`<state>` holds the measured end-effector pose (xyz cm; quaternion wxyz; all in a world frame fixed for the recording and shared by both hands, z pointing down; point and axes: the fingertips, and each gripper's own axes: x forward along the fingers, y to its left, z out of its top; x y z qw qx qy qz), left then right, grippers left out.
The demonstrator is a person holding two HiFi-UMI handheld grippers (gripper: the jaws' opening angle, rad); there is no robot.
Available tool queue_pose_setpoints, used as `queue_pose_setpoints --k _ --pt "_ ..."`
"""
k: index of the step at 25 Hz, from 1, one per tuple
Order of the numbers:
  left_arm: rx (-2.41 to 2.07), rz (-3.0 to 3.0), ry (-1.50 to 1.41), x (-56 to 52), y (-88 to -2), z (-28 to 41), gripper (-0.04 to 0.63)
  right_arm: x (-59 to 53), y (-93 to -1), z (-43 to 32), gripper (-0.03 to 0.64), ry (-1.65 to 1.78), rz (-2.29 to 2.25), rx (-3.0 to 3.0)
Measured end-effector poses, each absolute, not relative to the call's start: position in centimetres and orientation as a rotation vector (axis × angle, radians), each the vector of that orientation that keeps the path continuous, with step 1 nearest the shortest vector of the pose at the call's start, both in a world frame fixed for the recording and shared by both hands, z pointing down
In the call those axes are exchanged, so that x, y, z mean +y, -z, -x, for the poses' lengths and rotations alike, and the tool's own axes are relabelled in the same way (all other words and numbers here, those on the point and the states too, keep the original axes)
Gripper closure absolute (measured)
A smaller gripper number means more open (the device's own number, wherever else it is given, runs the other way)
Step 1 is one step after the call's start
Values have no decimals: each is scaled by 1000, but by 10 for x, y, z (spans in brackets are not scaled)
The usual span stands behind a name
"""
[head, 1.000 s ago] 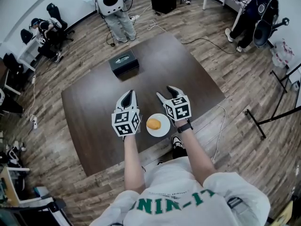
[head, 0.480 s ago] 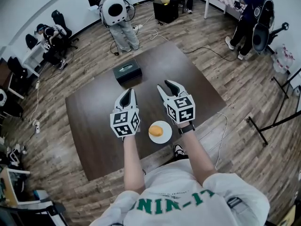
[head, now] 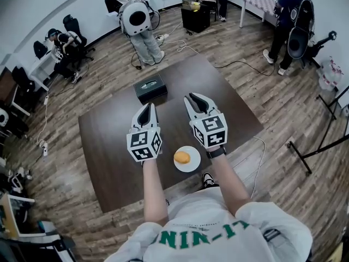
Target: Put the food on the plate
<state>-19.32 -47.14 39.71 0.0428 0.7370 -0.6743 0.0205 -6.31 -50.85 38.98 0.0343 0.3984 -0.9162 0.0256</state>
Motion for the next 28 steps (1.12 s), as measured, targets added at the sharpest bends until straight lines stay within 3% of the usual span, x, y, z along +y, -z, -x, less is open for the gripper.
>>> queue_pose_setpoints --k 6,28 --pt "-2078 -2272 -44 -475 -388 187 586 -513 -380 52 598 -61 -1277 -2823" --pt "-2143 -2221 57 -478 -391 179 586 -524 -393 38 600 -86 -1251 -2817"
